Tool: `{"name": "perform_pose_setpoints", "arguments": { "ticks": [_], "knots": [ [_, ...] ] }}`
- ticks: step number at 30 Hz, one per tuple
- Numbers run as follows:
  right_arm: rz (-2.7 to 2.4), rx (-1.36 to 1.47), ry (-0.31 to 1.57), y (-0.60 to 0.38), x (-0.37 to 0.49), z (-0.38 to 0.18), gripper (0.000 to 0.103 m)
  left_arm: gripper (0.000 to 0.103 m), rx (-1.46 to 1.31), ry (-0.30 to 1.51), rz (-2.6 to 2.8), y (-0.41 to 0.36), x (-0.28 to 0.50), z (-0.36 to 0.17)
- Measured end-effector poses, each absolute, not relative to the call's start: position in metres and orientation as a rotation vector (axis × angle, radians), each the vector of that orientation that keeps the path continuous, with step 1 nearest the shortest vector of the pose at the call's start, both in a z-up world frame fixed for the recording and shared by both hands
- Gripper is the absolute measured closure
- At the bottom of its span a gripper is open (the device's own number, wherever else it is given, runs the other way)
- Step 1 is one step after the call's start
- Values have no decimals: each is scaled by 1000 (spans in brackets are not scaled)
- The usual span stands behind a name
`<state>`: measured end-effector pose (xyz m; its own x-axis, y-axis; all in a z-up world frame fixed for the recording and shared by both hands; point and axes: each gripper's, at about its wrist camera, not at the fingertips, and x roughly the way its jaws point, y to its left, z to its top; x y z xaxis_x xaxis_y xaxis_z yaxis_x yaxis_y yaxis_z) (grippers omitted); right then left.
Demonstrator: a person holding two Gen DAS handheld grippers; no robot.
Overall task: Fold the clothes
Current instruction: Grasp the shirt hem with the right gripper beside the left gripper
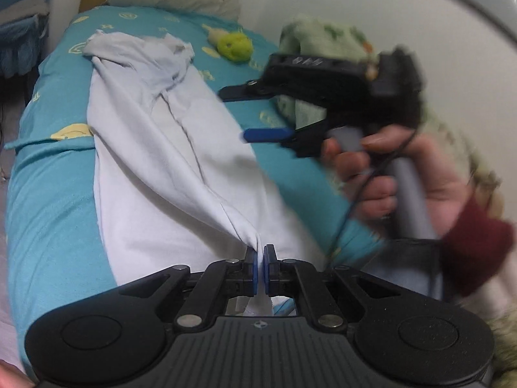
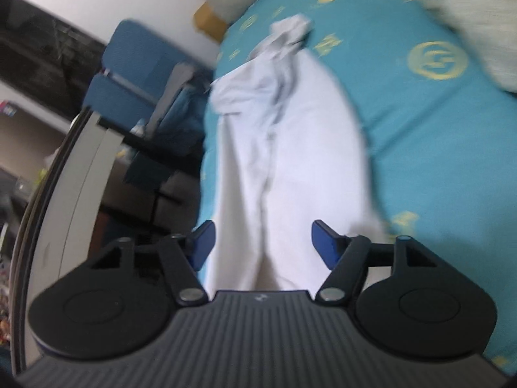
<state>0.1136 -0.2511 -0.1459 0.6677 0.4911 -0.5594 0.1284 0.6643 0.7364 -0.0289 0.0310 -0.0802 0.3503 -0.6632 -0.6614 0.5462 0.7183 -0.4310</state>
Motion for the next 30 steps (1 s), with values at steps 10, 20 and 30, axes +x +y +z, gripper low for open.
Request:
{"name": "perform_pose_setpoints", "arguments": {
  "ticks": [10,20,30],
  "knots": [
    [319,970,941,-196,205,-212,73,99,-265,856,-781,57,-31,-66],
    [154,547,770,-193,189,-160,96,99,-18,1087,-764,6,-16,-113],
    [144,537,833,-200,176,-162,12,20,-118,994,-726,32,-14,-105]
  ]
}}
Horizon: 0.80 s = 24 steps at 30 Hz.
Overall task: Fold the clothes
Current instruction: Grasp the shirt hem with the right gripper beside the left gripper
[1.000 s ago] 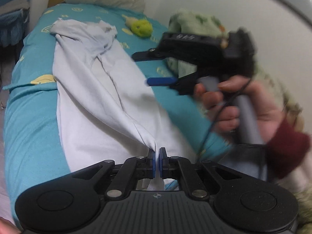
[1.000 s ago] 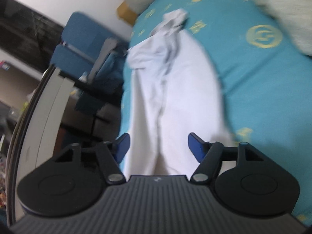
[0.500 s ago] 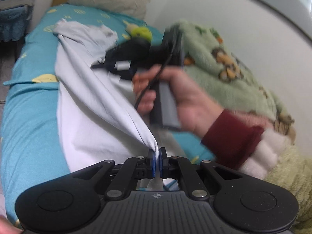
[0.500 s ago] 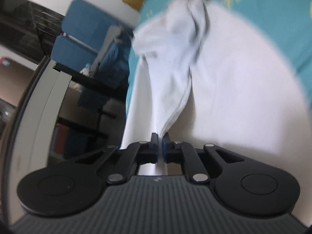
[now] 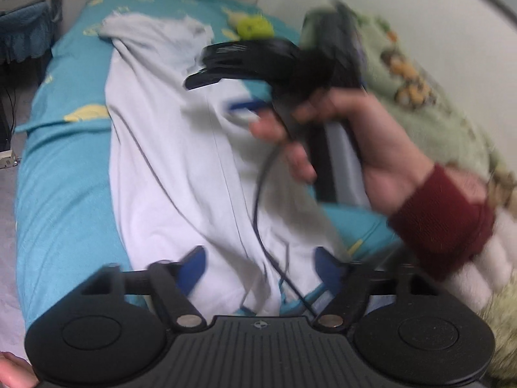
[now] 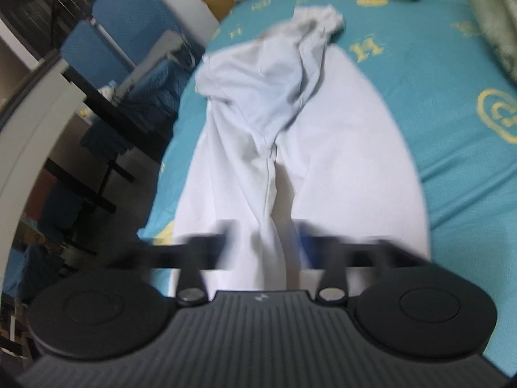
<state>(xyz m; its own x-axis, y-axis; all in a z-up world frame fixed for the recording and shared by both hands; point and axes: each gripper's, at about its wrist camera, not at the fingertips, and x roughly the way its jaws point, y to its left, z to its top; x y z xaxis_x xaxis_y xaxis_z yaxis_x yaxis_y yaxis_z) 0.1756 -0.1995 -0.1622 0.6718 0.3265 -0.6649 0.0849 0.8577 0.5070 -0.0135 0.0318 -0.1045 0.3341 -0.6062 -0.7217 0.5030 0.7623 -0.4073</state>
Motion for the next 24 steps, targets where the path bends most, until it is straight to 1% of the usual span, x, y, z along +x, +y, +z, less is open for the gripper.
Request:
{"name": "perform_pose_setpoints", "arguments": {
  "ticks": [1,3,5,7,11,16,18,19,21,22,23,24],
  "knots": [
    [140,542,809,-204,165,-154,13,18,-157,970,-714,39,-13,-103],
    [140,550,793,-213,145,-137,14,16,-232,936,-654,51,-7,-101],
    [120,534,807,-223,122,-124,14,13,-284,935,-569,61,1,-105],
    [79,508,836,-235,97,-118,14,13,-318,958,-487,68,12,-111],
    [-55,558,948,-265,60,-138,14,13,-329,1039,-347,72,36,-124],
    [-138,672,1049,-278,51,-173,14,13,-355,1156,-301,78,48,-143],
    [-146,667,1121,-272,57,-185,14,15,-354,1210,-293,76,52,-152],
    [-120,666,1145,-269,59,-188,14,18,-370,1240,-303,76,53,-156],
    [-89,641,1163,-262,61,-189,13,20,-399,1261,-333,74,51,-160],
    [-81,634,1172,-259,60,-189,12,26,-403,1261,-352,73,48,-160],
    [-65,630,1192,-256,60,-190,12,37,-406,1269,-377,73,47,-161],
    [-49,615,1213,-251,59,-190,13,40,-408,1291,-391,71,45,-162]
  ]
}}
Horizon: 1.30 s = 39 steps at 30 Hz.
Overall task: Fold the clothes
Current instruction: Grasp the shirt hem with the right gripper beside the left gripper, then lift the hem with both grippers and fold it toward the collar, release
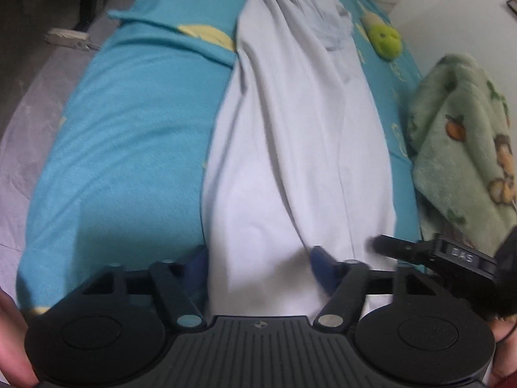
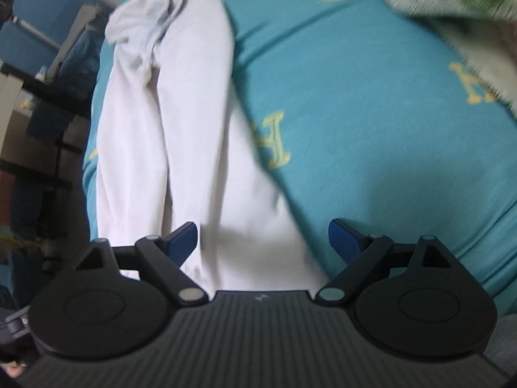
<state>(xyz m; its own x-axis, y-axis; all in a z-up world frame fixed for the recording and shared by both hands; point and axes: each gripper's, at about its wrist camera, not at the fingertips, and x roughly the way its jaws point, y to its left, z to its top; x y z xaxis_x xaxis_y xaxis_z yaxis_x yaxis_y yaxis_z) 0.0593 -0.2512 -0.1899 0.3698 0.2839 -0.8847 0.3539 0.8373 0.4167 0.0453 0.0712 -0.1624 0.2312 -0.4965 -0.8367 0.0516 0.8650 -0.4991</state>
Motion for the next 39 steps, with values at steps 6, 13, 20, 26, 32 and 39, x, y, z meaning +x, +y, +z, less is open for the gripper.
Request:
{"name": "perform_pose_setpoints", "arguments": {
  "ticks": [6,13,20,26,32,39],
  "knots": [
    [44,508,1319,-221,47,-187,28,81,-342,1316,-378,67,32,-161],
    [63,426,1237,-206,19,-164,92,99,-326,1165,-434,70,16,-123],
    [94,624,986,-244,-6,-98,93,100,-535,934,-482,104,-4,-48],
    [200,675,815,-259,-31,-19,93,100,-595,801,-527,115,-30,26],
    [262,650,724,-264,-76,25,93,100,-579,717,-570,120,-84,83],
    [270,640,674,-273,-101,32,93,100,-492,663,-563,105,-122,111]
  ]
}}
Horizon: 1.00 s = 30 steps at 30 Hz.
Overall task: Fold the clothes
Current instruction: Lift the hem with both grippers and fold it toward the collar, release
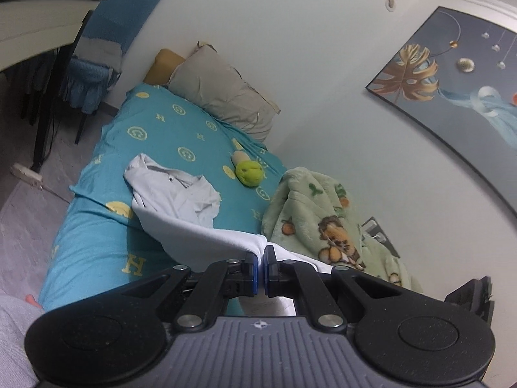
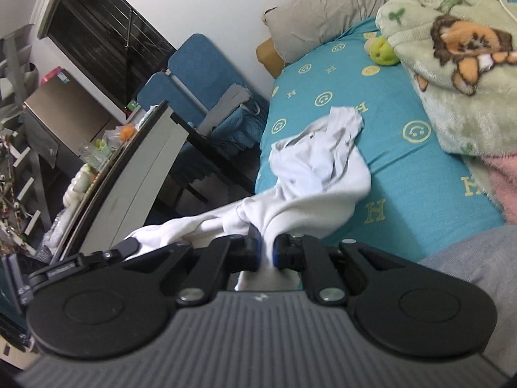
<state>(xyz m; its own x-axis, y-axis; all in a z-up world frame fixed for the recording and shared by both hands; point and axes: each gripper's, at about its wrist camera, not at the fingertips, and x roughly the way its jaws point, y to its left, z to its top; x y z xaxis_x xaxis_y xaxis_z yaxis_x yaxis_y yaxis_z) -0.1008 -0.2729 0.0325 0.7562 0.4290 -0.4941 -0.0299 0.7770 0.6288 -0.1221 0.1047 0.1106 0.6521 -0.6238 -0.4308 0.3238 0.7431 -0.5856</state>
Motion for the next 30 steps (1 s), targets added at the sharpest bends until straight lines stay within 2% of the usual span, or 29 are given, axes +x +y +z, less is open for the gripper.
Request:
{"name": "perform_pose_setpoints", "arguments": {
  "ticks": [6,10,19,24,30],
  "knots": [
    [241,632,680,-275,-50,23,93,99,-449,657,-509,91,-86,101],
    [223,612,700,-275,2,2,93,99,-411,670,-470,83,-29,78],
    [171,567,777,-273,118,-73,93,99,-301,706,-347,50,93,-5],
    [130,461,776,-262,157,-112,93,99,-164,681,-307,23,128,-50],
    [100,365,842,-251,194,-157,92,98,-110,766,-261,10,167,-105]
  ]
}}
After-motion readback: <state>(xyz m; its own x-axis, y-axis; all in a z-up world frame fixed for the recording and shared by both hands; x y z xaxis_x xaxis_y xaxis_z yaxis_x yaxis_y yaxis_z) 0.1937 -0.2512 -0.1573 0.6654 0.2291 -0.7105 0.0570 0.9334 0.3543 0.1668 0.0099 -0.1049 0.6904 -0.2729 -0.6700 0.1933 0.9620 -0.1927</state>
